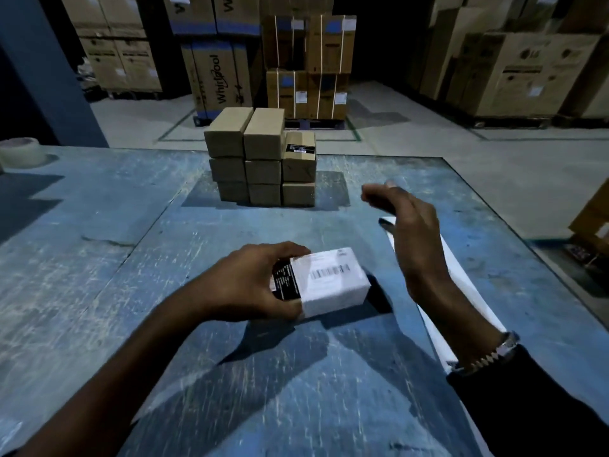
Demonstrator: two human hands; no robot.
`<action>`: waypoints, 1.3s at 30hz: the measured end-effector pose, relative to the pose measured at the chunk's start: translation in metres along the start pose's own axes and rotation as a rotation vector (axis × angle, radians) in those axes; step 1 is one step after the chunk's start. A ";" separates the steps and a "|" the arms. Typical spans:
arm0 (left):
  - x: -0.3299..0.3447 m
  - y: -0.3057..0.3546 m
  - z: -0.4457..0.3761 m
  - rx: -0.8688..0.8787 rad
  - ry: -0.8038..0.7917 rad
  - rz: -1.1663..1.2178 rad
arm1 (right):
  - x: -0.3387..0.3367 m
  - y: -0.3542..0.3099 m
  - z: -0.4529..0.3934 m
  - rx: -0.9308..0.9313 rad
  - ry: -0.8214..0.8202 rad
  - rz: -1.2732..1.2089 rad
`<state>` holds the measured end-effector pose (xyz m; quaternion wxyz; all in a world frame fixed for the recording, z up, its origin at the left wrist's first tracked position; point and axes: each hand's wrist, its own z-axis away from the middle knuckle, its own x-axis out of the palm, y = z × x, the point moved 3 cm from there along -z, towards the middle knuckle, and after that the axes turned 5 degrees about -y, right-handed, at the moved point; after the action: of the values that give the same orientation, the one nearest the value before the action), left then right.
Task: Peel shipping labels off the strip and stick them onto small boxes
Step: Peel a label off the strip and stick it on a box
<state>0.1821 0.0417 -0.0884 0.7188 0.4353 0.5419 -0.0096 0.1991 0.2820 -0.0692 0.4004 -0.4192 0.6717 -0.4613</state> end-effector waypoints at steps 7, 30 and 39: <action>-0.003 -0.014 -0.005 -0.041 0.006 0.043 | 0.055 0.011 0.044 -0.313 -0.548 0.919; -0.005 -0.018 0.000 -0.162 -0.051 -0.115 | 0.059 0.028 0.045 -0.454 -0.514 0.972; -0.008 -0.022 -0.002 -0.176 -0.012 -0.202 | 0.017 0.037 0.023 -0.232 -0.432 1.191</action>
<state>0.1664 0.0260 -0.0957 0.7530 0.3136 0.5773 -0.0370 0.2079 0.2680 -0.1125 0.6662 -0.0986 0.7391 0.0108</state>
